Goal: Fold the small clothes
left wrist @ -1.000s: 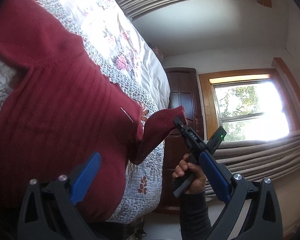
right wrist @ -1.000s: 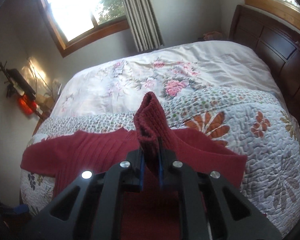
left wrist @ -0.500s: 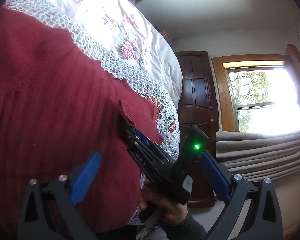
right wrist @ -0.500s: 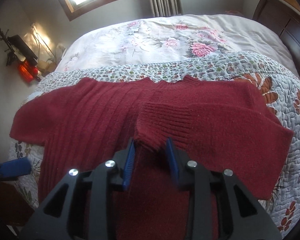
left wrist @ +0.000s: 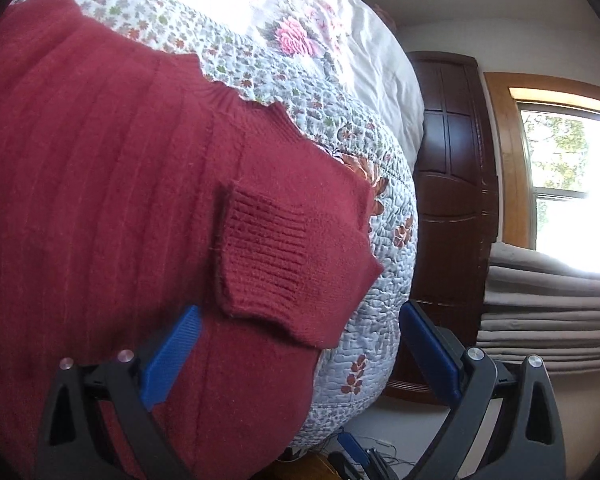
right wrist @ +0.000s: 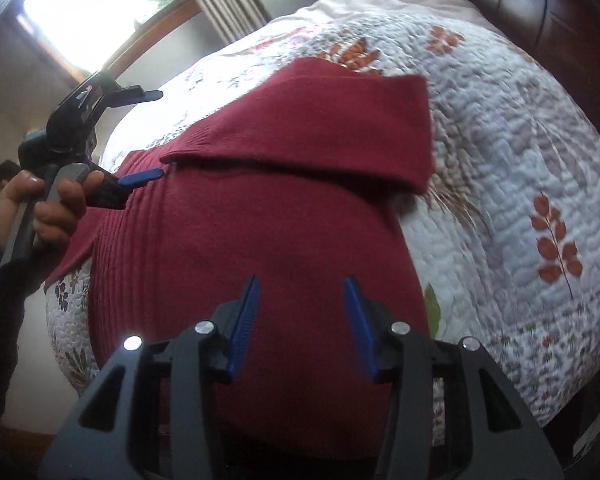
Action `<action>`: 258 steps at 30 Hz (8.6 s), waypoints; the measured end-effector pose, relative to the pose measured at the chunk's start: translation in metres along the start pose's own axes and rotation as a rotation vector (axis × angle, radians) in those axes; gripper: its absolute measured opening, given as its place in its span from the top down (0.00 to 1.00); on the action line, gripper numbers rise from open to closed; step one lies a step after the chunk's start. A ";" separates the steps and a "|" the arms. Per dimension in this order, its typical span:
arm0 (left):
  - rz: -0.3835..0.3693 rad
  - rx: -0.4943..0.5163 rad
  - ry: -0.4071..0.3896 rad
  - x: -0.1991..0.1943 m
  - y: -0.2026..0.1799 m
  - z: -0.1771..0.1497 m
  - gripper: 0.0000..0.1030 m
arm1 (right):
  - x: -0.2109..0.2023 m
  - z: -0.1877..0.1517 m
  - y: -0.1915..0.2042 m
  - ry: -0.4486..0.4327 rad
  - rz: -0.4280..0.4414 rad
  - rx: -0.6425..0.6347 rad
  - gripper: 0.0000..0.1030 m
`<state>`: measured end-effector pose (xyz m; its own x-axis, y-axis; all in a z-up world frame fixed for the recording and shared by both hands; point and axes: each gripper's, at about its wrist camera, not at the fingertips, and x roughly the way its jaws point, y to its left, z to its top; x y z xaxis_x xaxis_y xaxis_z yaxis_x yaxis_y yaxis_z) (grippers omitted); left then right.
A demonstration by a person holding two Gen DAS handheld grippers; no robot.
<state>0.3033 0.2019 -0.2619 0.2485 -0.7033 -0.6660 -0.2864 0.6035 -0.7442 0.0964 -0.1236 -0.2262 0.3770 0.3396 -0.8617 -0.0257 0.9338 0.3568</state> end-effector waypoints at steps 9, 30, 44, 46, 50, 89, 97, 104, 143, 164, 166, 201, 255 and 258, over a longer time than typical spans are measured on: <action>0.191 0.037 0.048 0.012 0.004 0.012 0.74 | -0.014 -0.018 -0.001 -0.027 0.101 0.118 0.56; 0.240 0.243 -0.236 -0.149 0.027 0.031 0.94 | -0.003 -0.024 0.013 0.030 0.124 0.099 0.56; 0.199 0.137 -0.252 -0.160 0.087 0.033 0.94 | -0.005 -0.029 0.022 0.041 0.119 0.078 0.56; 0.179 0.119 -0.257 -0.162 0.090 0.034 0.94 | -0.006 -0.029 0.021 0.038 0.119 0.078 0.56; 0.210 0.114 -0.254 -0.161 0.097 0.031 0.94 | -0.006 -0.029 0.019 0.039 0.121 0.088 0.56; 0.092 -0.525 -0.906 -0.410 0.325 -0.106 0.22 | 0.003 -0.012 0.075 0.057 0.176 -0.065 0.45; 0.003 -0.709 -0.935 -0.435 0.415 -0.103 0.21 | 0.001 -0.015 0.106 0.060 0.173 -0.120 0.45; 0.091 -0.694 -0.935 -0.455 0.434 -0.074 0.37 | -0.005 -0.023 0.110 0.050 0.156 -0.100 0.44; 0.240 0.305 -0.562 -0.200 0.050 -0.043 0.92 | -0.022 -0.022 0.058 -0.032 0.193 0.024 0.43; 0.225 0.278 -0.409 -0.146 0.062 -0.107 0.25 | 0.082 0.115 0.105 0.235 0.606 0.171 0.44; 0.230 0.246 -0.401 -0.158 0.074 -0.129 0.22 | 0.114 0.128 0.114 0.307 0.663 0.230 0.47; 0.190 -0.103 -0.386 -0.192 0.161 -0.220 0.13 | 0.041 0.254 0.059 0.094 0.452 0.114 0.94; 0.305 -0.223 -0.390 -0.211 0.203 -0.285 0.04 | 0.056 0.065 -0.109 0.276 0.367 0.120 0.26; 0.315 -0.196 -0.348 -0.211 0.223 -0.286 0.04 | 0.041 0.024 -0.115 0.300 0.378 0.114 0.21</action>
<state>-0.0777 0.3773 -0.2726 0.4061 -0.3112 -0.8592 -0.5571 0.6610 -0.5027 0.1373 -0.2197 -0.2934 0.0773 0.6855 -0.7239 -0.0017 0.7262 0.6875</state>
